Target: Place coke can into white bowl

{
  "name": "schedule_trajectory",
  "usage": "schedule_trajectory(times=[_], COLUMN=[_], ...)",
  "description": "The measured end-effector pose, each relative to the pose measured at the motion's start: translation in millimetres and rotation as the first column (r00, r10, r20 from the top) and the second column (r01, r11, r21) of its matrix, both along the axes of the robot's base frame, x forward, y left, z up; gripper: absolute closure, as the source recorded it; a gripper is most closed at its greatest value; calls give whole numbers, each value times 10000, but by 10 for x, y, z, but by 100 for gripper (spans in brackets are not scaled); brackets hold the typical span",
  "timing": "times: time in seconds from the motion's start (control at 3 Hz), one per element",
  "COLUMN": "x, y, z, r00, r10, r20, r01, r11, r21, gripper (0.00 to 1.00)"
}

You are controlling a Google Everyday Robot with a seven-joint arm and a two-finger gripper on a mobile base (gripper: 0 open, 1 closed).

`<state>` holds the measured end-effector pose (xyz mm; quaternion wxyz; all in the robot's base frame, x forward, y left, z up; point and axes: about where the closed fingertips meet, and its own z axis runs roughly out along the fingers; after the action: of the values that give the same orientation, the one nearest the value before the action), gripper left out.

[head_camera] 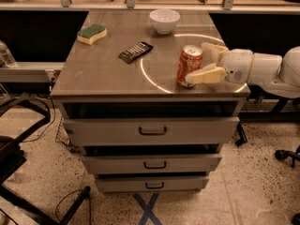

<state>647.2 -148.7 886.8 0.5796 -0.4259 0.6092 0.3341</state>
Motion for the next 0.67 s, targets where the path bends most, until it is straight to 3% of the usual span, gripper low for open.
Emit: schedule_trajectory(times=[0.33,0.67], x=[-90,-102], y=[243,296], z=[50,53], r00=[9982,9979], r10=[-232,-196], r20=[-551,-615], r01=[214,175], r11=[9992,9992], r21=[-330,-347], gripper=[37,60])
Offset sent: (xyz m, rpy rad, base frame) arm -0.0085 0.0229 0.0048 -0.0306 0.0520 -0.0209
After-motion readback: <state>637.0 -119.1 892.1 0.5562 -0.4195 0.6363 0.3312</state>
